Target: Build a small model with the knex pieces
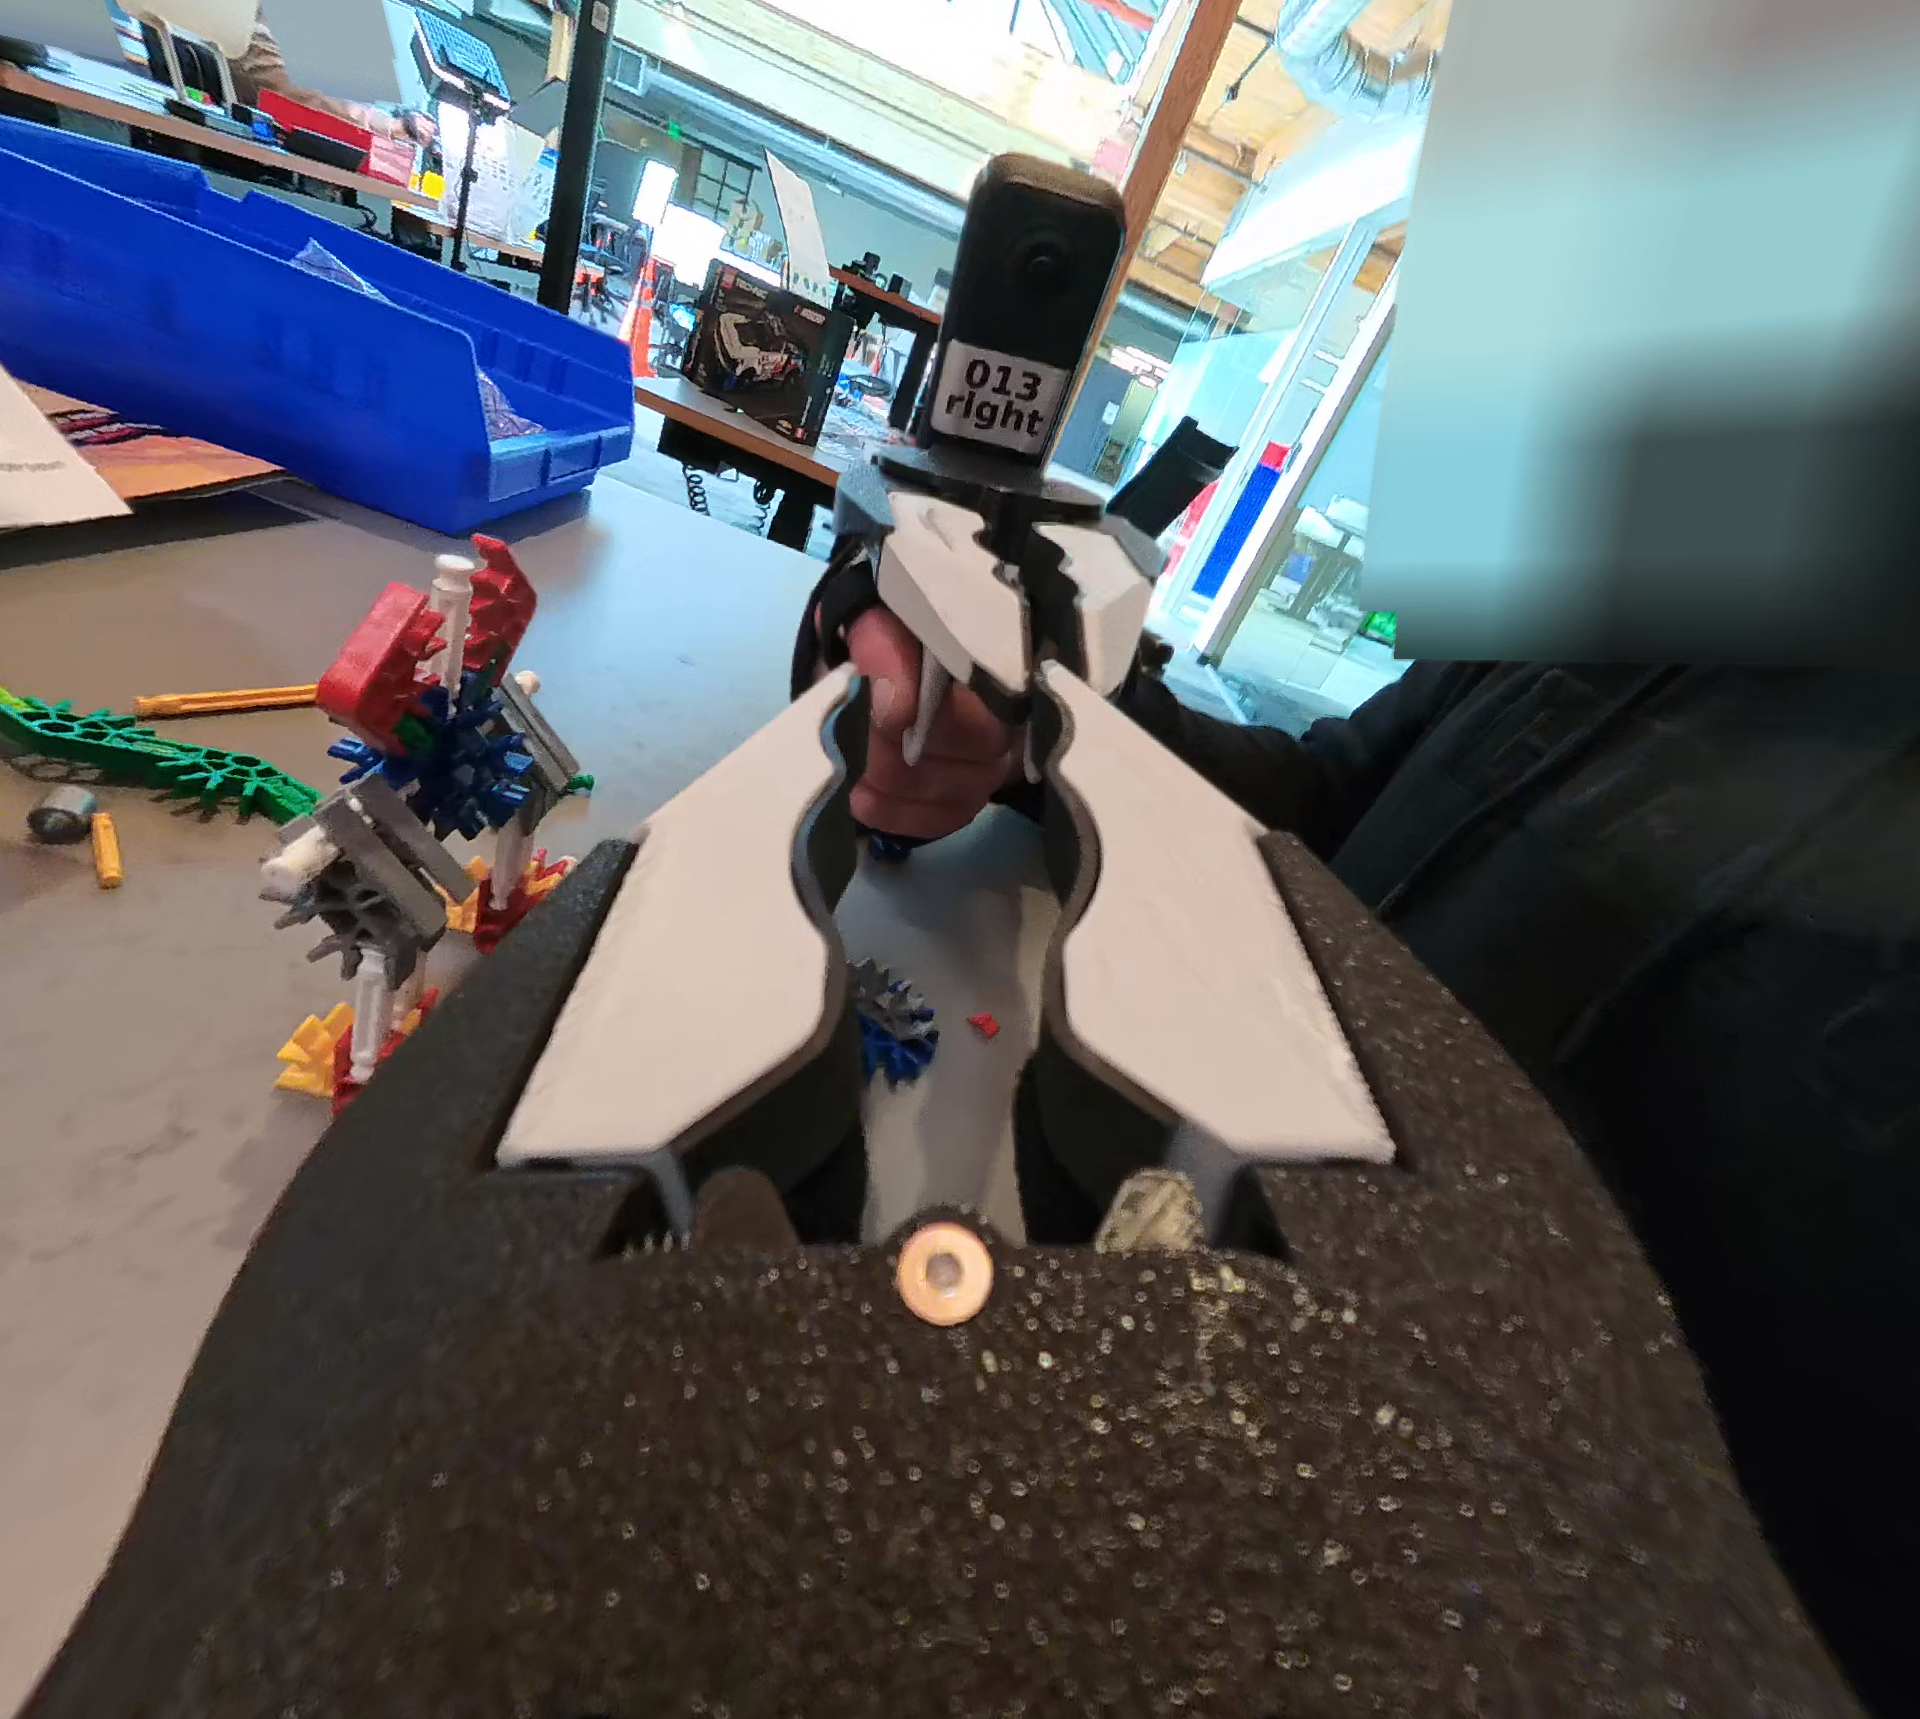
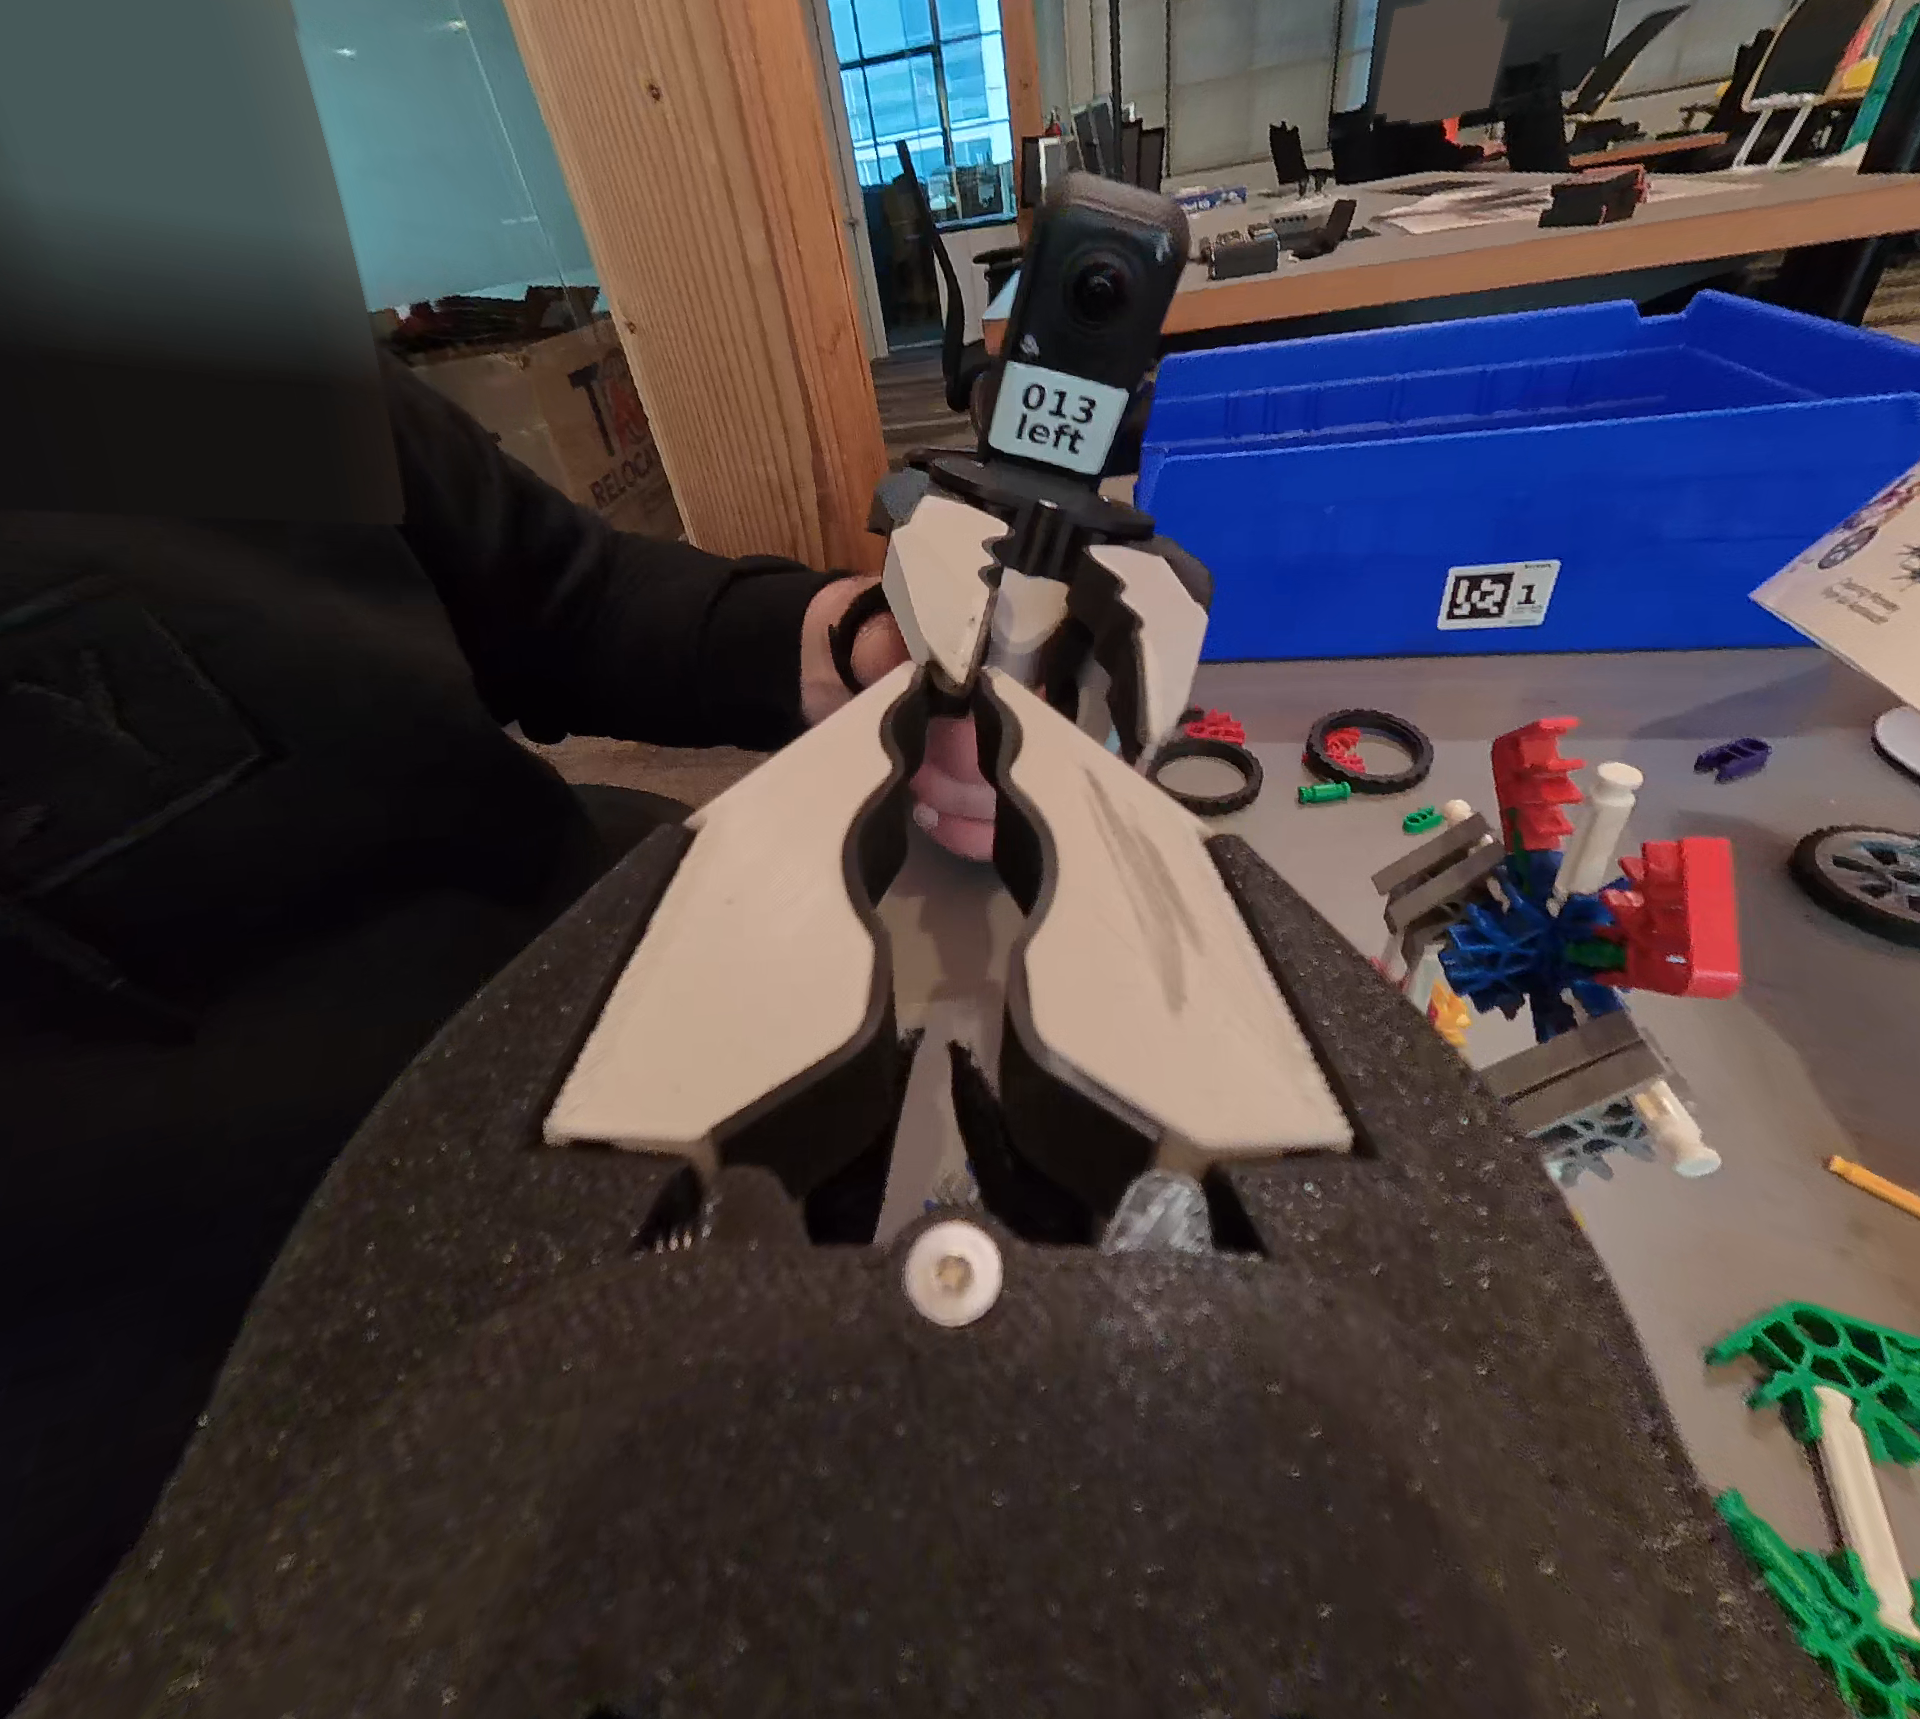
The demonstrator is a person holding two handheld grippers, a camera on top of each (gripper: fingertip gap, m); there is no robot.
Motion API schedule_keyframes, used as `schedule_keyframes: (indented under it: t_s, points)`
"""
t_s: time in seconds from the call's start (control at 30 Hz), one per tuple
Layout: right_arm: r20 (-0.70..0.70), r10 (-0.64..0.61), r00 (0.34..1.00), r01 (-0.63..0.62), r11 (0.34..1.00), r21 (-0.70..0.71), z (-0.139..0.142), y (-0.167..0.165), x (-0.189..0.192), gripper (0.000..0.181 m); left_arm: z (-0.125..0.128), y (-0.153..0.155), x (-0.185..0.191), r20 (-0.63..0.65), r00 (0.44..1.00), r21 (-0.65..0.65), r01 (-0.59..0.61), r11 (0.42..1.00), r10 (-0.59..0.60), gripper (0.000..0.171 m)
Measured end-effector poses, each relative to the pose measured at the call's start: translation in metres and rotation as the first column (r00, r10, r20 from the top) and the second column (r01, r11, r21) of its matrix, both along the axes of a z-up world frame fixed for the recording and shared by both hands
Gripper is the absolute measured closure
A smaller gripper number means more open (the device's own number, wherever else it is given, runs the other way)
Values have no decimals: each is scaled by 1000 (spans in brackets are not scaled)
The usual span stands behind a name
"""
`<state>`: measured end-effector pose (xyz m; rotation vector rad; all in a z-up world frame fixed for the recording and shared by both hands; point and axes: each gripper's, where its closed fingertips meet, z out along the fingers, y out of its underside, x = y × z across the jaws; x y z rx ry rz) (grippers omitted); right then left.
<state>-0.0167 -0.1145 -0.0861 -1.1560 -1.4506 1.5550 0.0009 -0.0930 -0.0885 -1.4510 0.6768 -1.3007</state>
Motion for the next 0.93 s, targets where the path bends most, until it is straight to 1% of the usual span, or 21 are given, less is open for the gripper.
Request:
schedule_keyframes:
  t_s: [0.07,0.13,0.2,0.33,0.43,0.5,0.63,0.77,0.93]
  points:
    - [16,-13,1000,13,1000,12,-3,0,-1,174,-2,-1,-1,-23,1000,11,6,1000,-6,144]
    - [26,-6,1000,5,1000,18,-5,-1,-2,174,-5,-1,-2,-40,999,16,20,1000,-19,141]
    - [42,1,999,-1,1000,5,-7,-1,-4,173,-6,1,-5,-80,997,50,8,999,-4,138]
    - [42,-34,999,31,997,67,-6,2,-15,173,-4,4,-17,-153,988,134,-2,991,23,136]
    - [80,-45,996,34,990,134,-11,3,-22,174,-9,5,-25,-203,978,169,0,986,35,136]
    - [89,-52,995,36,984,172,-14,4,-27,174,-12,7,-30,-218,975,186,0,983,41,135]
    - [112,-53,992,32,982,184,-23,8,-33,174,-20,13,-37,-257,964,212,-19,977,75,132]
    - [87,-48,995,29,978,209,-25,9,-34,173,-21,14,-38,-254,963,241,-30,970,93,131]
    - [108,-51,993,24,971,236,-33,12,-34,174,-29,17,-38,-312,941,275,-40,961,129,131]
